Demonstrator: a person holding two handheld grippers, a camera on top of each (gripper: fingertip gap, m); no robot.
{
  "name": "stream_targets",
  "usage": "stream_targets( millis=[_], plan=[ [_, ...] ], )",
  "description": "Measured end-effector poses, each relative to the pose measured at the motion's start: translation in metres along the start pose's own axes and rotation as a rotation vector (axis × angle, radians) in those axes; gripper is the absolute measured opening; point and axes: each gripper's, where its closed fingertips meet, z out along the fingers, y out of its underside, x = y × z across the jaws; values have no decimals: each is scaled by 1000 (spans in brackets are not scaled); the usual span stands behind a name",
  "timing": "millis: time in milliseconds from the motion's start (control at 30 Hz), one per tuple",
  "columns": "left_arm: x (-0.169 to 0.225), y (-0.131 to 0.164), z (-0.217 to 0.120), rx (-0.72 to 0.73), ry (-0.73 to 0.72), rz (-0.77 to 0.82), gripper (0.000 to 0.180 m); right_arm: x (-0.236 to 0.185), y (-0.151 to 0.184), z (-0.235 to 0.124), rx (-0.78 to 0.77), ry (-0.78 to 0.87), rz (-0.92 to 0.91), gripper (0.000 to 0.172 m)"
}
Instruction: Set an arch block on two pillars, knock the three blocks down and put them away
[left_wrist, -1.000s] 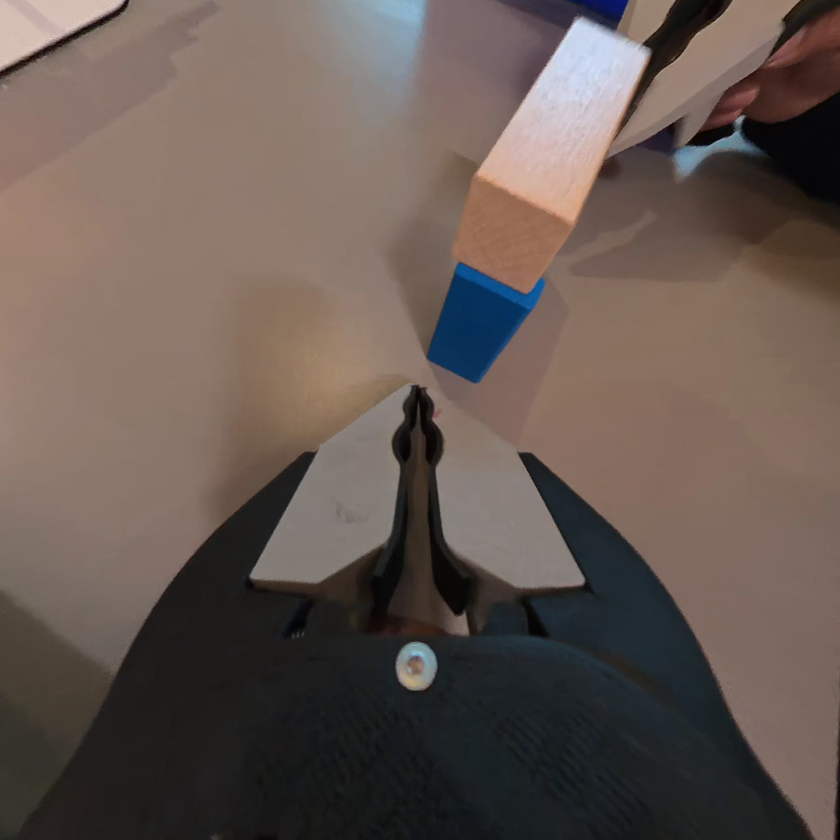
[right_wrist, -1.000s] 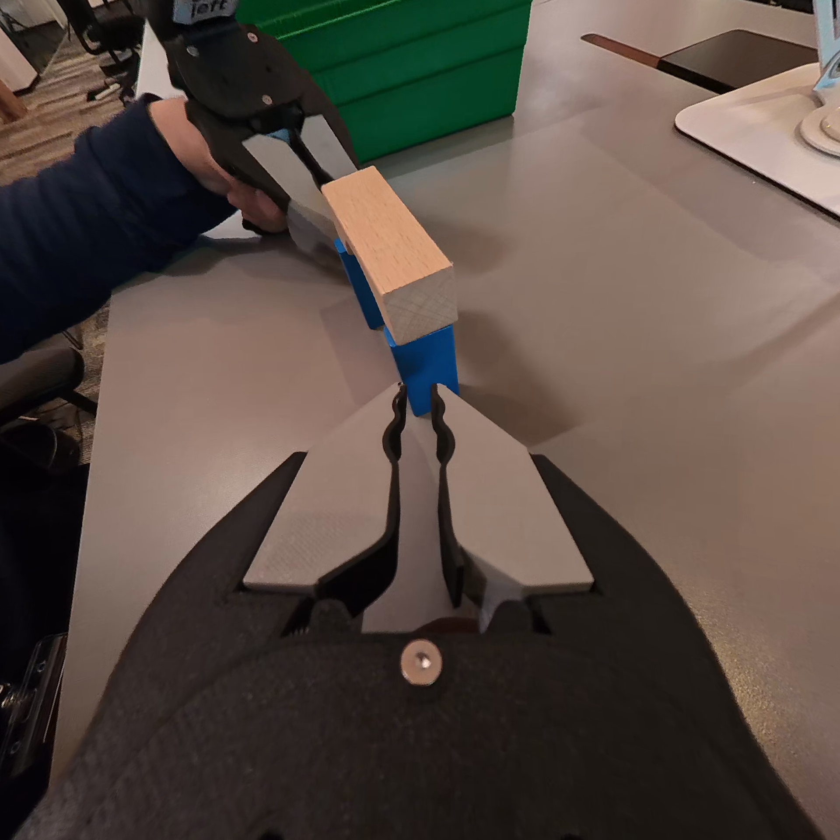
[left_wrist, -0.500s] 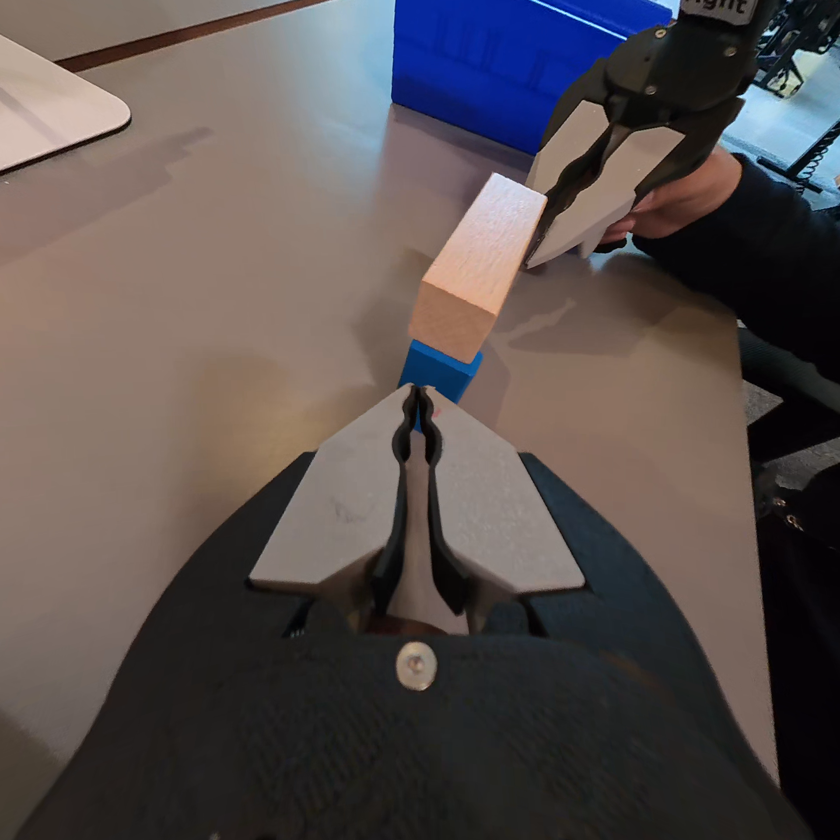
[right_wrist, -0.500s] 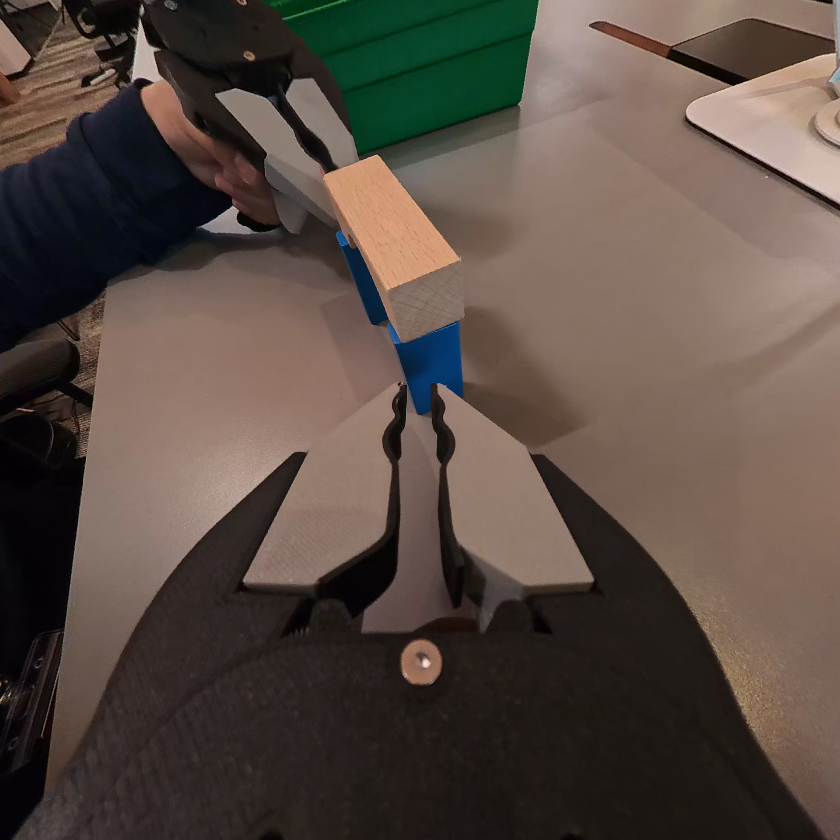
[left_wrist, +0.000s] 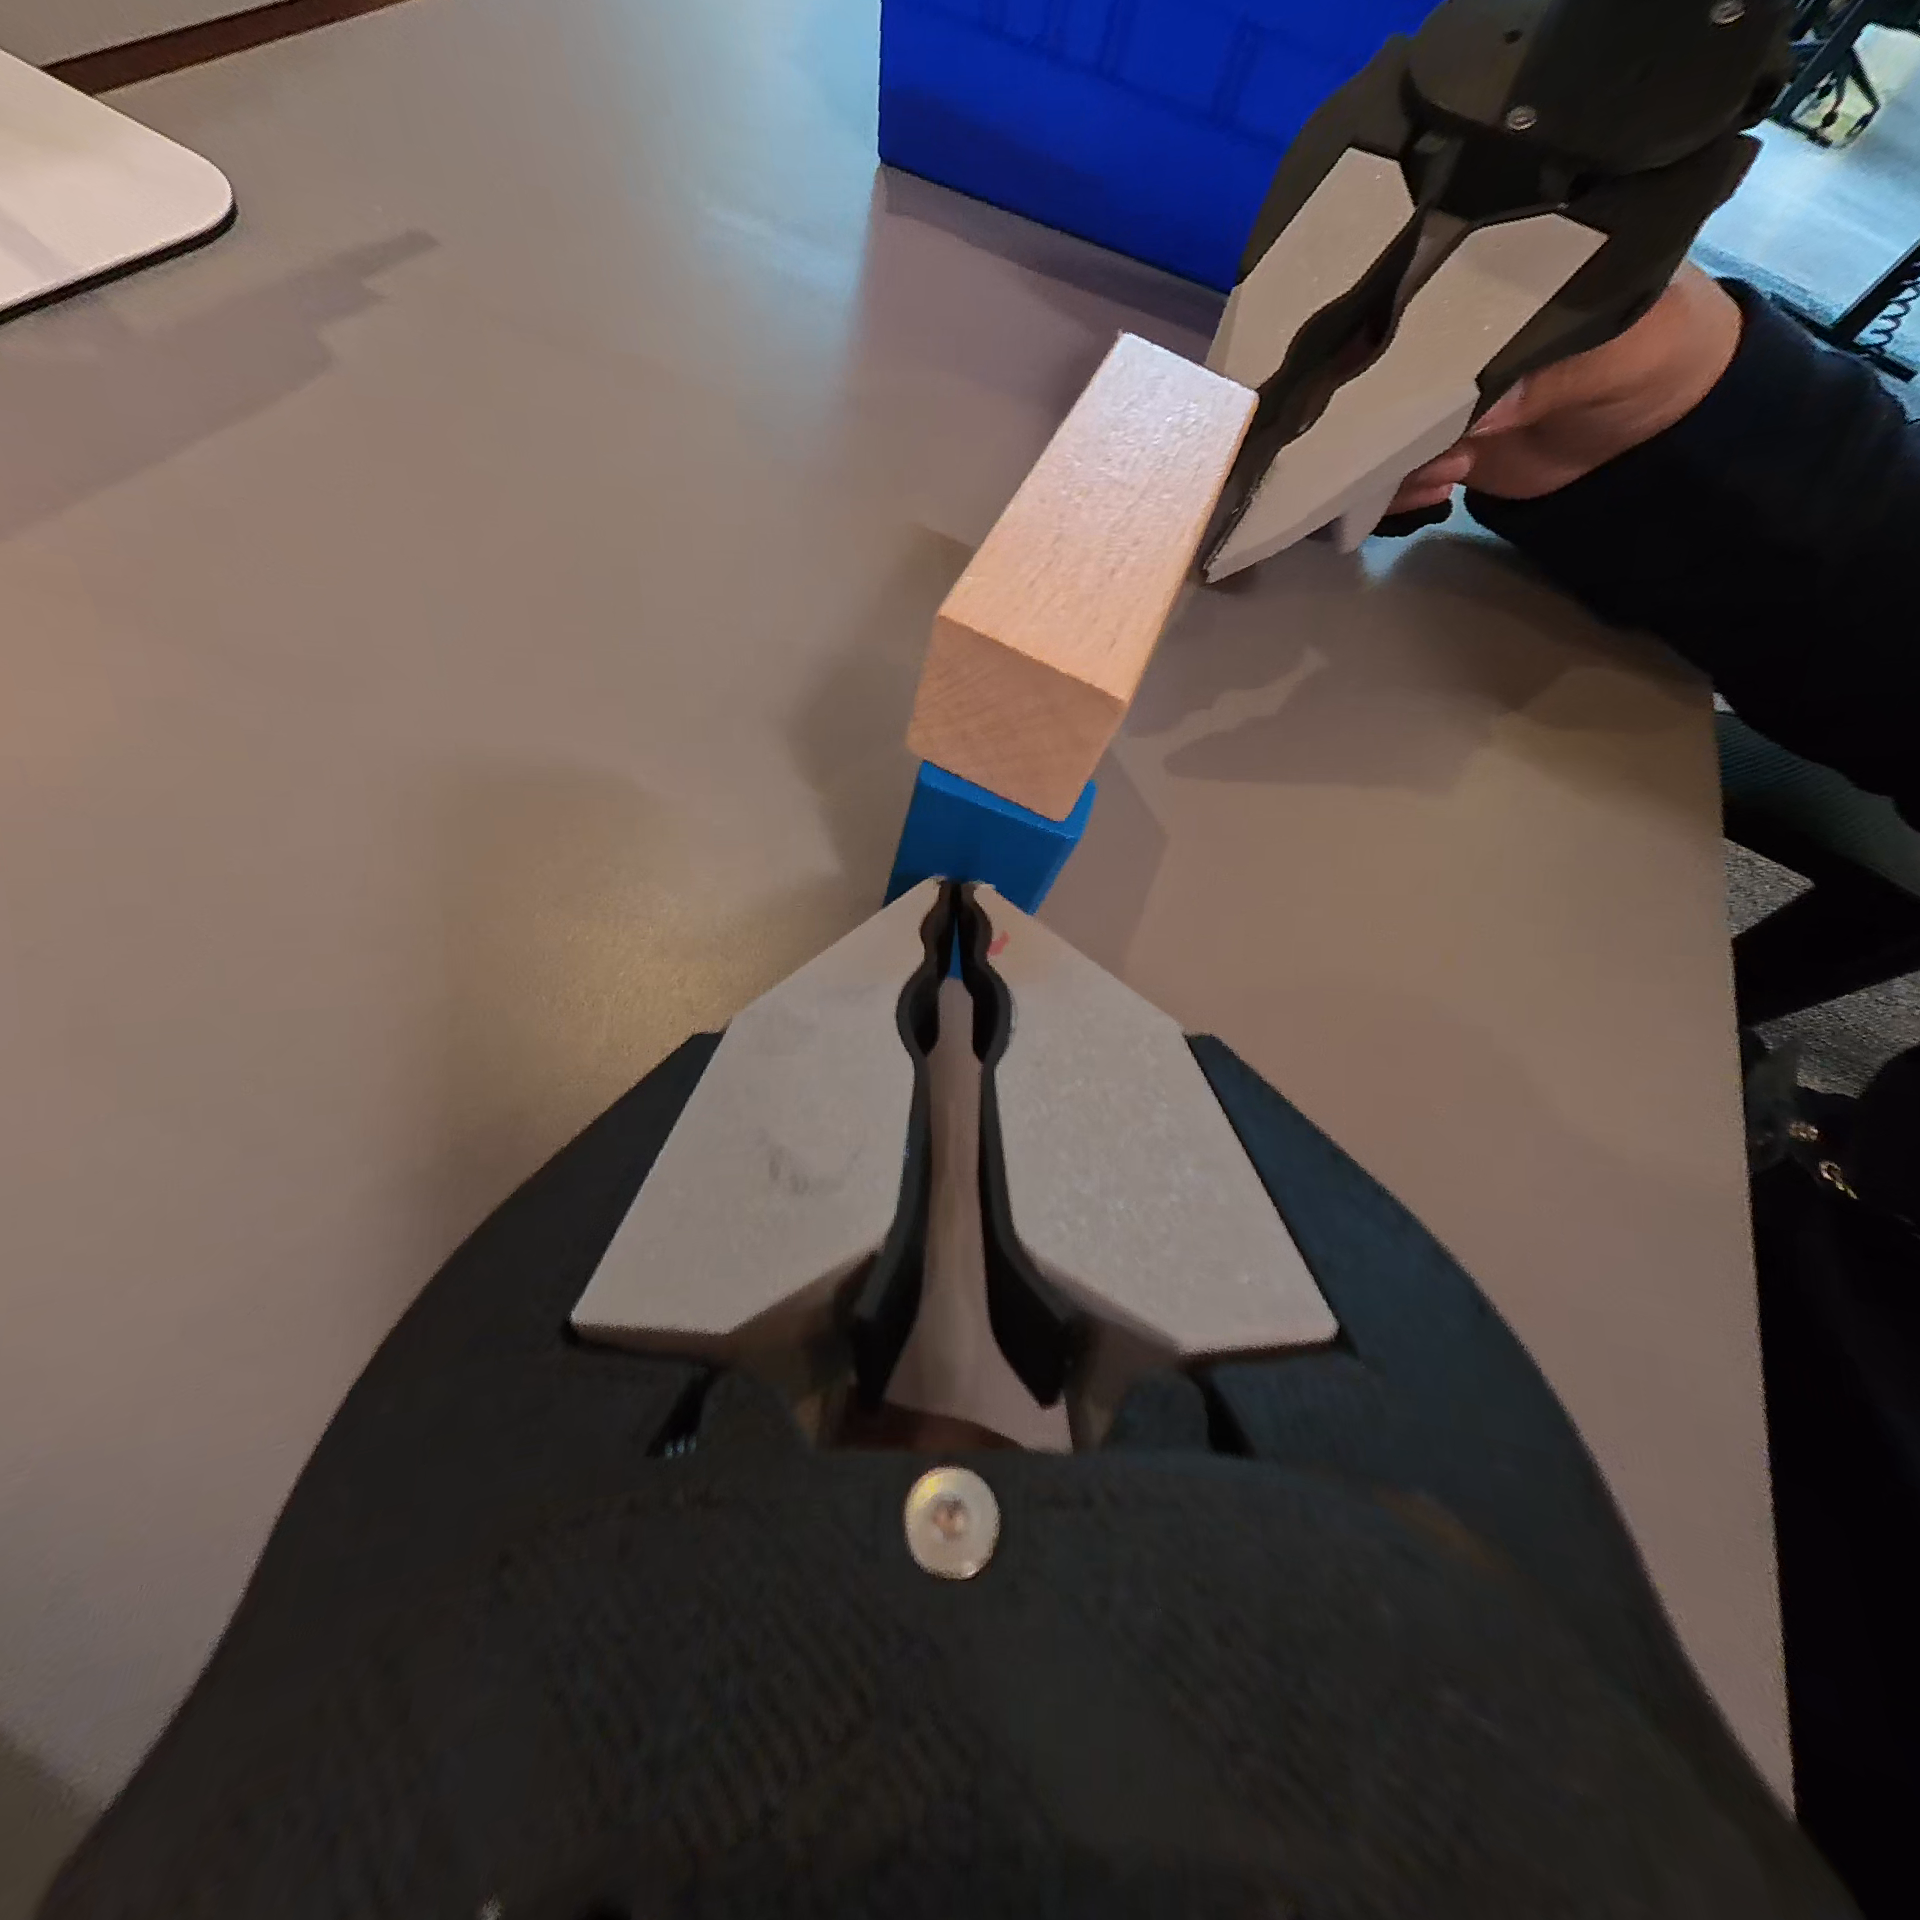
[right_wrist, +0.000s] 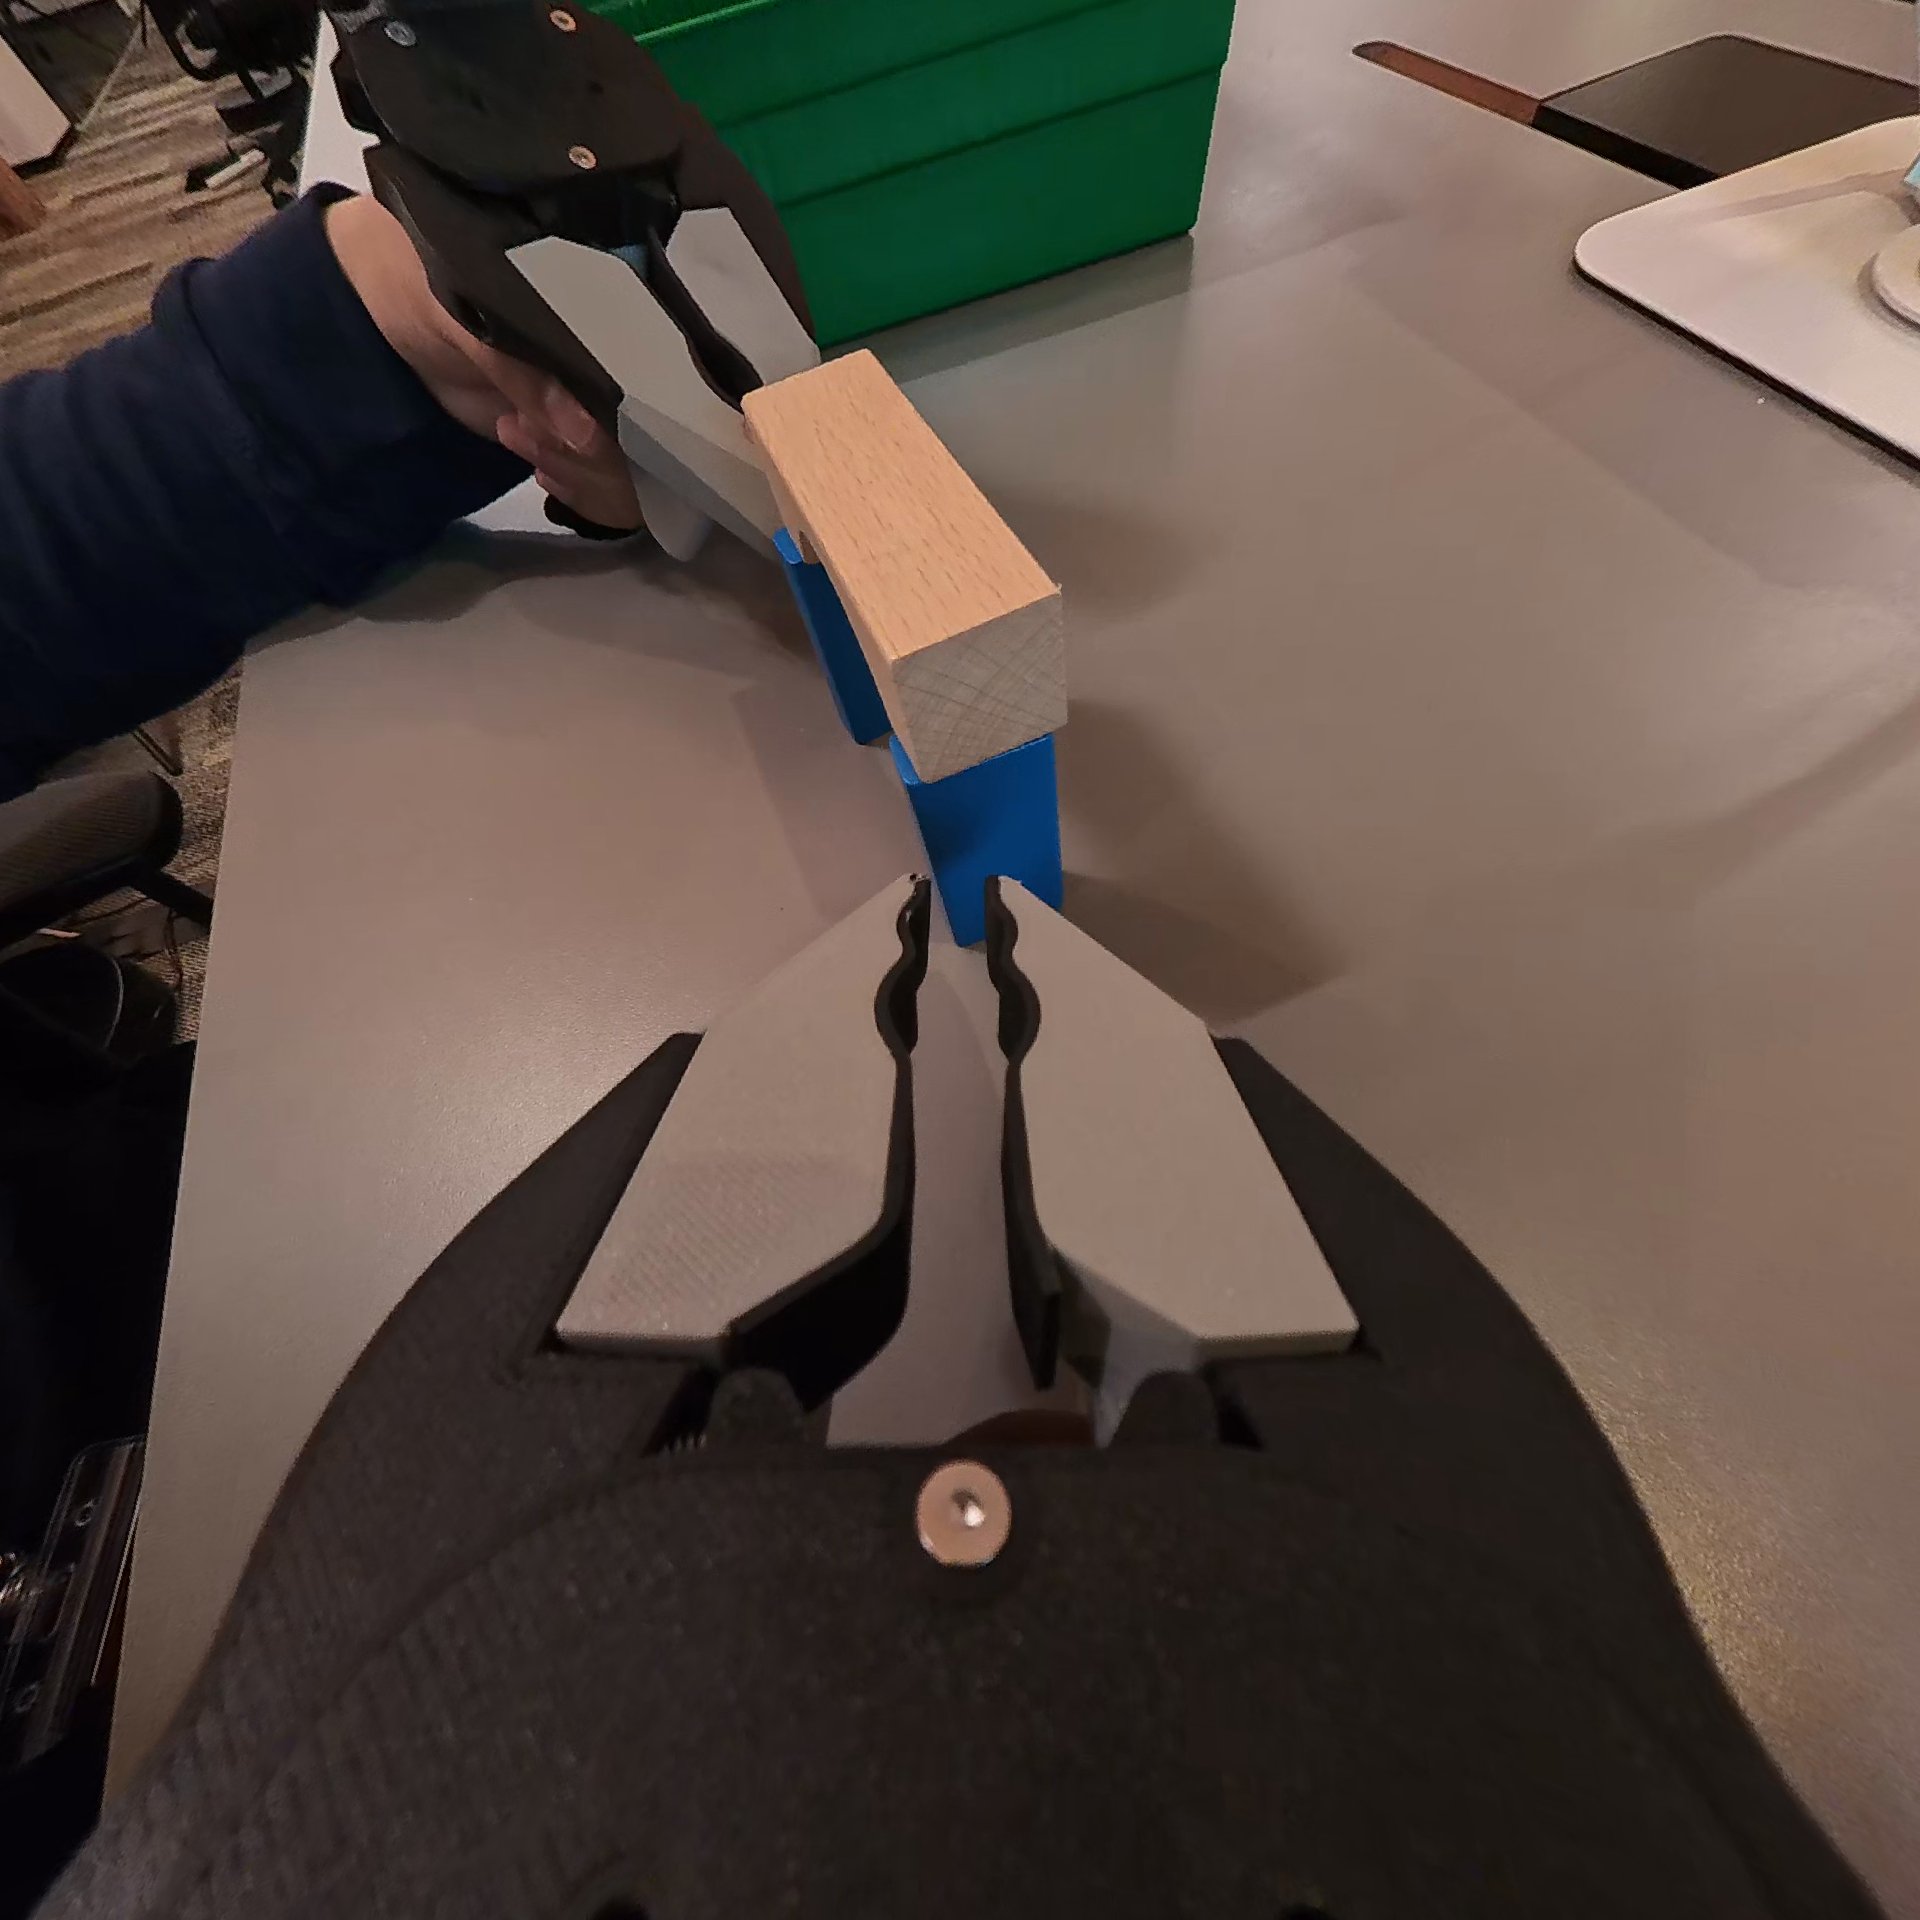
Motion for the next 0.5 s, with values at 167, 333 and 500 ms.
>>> stream_targets(
  millis=[167,333,500],
  plan=[
    [-3,2,2,-8,-10,-3,0,-1,0,0,1,-2,-2,7],
    [-8,4,4,-18,-28,-16,0,-2,0,1,-1,-4,-4,7],
    [-10,1,5,-6,-42,-16,0,-2,0,1,0,-4,-3,7]
  ],
)
